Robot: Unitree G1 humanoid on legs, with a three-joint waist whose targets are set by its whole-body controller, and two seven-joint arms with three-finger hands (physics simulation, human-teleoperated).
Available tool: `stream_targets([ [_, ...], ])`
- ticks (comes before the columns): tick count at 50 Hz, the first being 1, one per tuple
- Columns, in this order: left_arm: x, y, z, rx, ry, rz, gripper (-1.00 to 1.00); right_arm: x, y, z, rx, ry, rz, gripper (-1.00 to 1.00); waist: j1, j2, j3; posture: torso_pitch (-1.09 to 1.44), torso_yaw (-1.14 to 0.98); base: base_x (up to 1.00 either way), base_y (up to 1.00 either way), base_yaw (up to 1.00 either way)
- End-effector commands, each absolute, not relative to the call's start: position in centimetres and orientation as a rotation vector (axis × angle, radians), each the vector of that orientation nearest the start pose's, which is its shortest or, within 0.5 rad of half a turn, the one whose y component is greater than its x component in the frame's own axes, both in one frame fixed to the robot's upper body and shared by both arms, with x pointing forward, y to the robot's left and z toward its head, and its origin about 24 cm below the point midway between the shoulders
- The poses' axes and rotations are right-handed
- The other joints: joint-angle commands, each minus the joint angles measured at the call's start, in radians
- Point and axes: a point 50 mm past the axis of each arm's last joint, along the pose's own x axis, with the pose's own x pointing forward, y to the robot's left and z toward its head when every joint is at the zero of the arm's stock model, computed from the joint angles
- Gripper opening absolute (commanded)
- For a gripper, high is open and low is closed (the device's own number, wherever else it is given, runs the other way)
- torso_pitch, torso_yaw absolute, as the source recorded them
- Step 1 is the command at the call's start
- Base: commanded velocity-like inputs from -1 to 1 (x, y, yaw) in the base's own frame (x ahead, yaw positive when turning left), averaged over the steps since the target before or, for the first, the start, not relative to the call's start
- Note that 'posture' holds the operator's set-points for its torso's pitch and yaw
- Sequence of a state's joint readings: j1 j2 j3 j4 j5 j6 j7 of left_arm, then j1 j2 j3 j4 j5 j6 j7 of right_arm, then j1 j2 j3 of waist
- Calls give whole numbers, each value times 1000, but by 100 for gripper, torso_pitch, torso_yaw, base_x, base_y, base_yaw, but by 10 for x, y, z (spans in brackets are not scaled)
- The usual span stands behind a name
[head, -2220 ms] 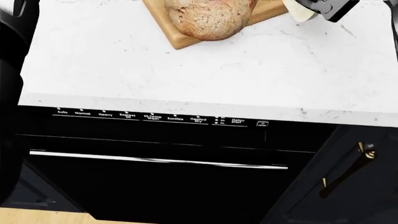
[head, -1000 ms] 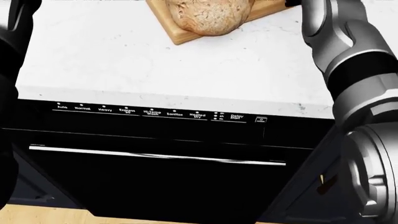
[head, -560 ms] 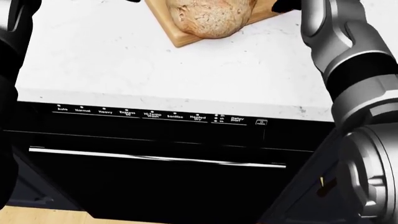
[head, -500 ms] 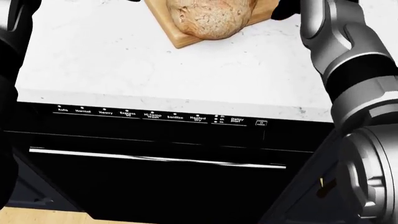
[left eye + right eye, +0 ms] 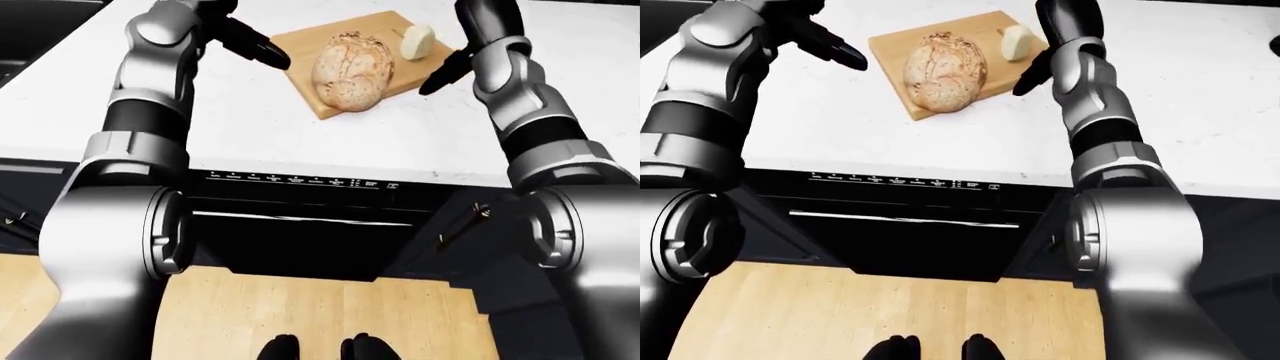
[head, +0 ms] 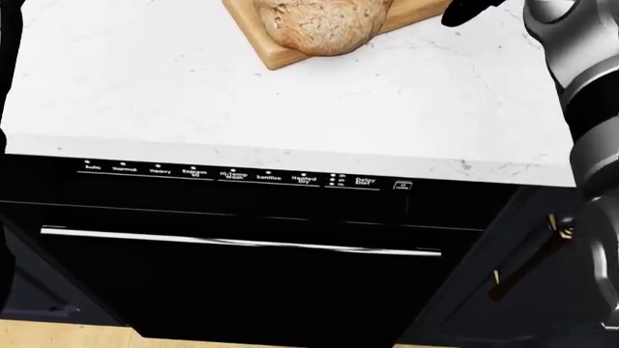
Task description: Place the bread and cheese on the cutting board.
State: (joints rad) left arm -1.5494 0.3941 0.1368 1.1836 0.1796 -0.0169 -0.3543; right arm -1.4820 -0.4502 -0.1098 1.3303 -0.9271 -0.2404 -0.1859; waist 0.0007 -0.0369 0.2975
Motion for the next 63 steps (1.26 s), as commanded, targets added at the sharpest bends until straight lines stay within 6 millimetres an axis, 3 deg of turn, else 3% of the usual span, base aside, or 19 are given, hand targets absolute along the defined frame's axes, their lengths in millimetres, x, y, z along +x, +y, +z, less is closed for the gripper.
stream_targets([
  [1, 408, 162, 373, 401, -437, -225, 100, 415, -193, 339, -1075, -508, -282, 100, 1, 0, -47, 39, 0, 0, 0, 0],
  [6, 393, 170, 382, 361, -470, -229, 100, 408, -194, 352, -966, -557, -235, 100, -3, 4, -46, 39, 0, 0, 0, 0],
  [9, 380, 170, 377, 348, -476, -240, 100, 404, -196, 353, -933, -574, -229, 100, -6, 7, -42, 39, 0, 0, 0, 0],
  [15, 339, 168, 368, 308, -501, -264, 100, 369, -193, 356, -847, -636, -202, 100, -7, 10, -43, 39, 0, 0, 0, 0],
  [21, 307, 167, 355, 285, -541, -247, 100, 323, -180, 338, -753, -672, -161, 100, -4, 14, -44, 39, 0, 0, 0, 0],
  [25, 274, 165, 345, 256, -578, -260, 100, 295, -170, 331, -691, -715, -138, 100, -6, 18, -49, 39, 0, 0, 0, 0],
  [34, 236, 171, 322, 121, -610, -261, 100, 266, -160, 308, -588, -772, -118, 100, -9, 31, -63, 39, 0, 0, 0, 0],
  [35, 224, 174, 286, 15, -617, -217, 100, 259, -158, 272, -492, -780, -135, 100, -10, 32, -66, 39, 0, 0, 0, 0],
  [39, 218, 176, 272, -21, -605, -207, 100, 256, -159, 263, -448, -784, -157, 100, -10, 37, -97, 39, 0, 0, 0, 0],
  [46, 220, 180, 273, -40, -609, -193, 100, 260, -159, 268, -407, -802, -178, 100, -6, 42, -88, 39, 0, 0, 0, 0],
  [54, 221, 183, 270, -64, -606, -182, 100, 255, -159, 268, -368, -847, -190, 100, -4, 46, -103, 39, 0, 0, 0, 0],
  [63, 222, 183, 266, -73, -597, -182, 100, 243, -160, 253, -356, -833, -153, 100, -3, 46, -105, 39, 0, 0, 0, 0],
])
